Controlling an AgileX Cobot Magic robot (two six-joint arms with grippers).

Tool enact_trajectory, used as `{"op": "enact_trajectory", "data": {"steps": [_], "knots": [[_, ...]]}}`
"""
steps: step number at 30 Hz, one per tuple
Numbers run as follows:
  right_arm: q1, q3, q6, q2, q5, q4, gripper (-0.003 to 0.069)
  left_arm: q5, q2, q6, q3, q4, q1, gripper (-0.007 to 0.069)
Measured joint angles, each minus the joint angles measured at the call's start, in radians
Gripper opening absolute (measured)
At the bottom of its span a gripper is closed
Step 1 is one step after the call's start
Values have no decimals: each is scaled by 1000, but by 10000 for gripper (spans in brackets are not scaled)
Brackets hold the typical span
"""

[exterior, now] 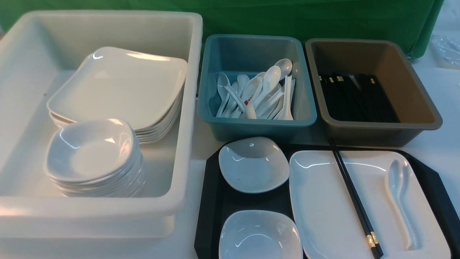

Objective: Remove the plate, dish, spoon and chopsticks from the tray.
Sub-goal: Use the right arm to grab a pair of chopsticks from the plate

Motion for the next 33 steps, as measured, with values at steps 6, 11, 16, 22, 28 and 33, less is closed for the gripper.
{"op": "enact_trajectory", "data": {"steps": [6,11,16,22,28,33], "knots": [[21,-233,62,118,229,-152,83,374,250,16,-321,109,0,17],[88,-612,-122,417,727,-227,29,770,570,288,-546,62,0,17],[131,-819,-233,766,1126,-232,28,1079,853,589,-673,-108,0,17],[147,-902,-320,1097,1252,-232,118,1160,1057,851,-774,-311,-67,11],[160,-915,-381,1343,1160,-230,333,1079,1174,783,-872,-194,-392,2],[249,-962,-404,1514,1079,-267,411,1079,1325,661,-942,-28,-597,2]]}}
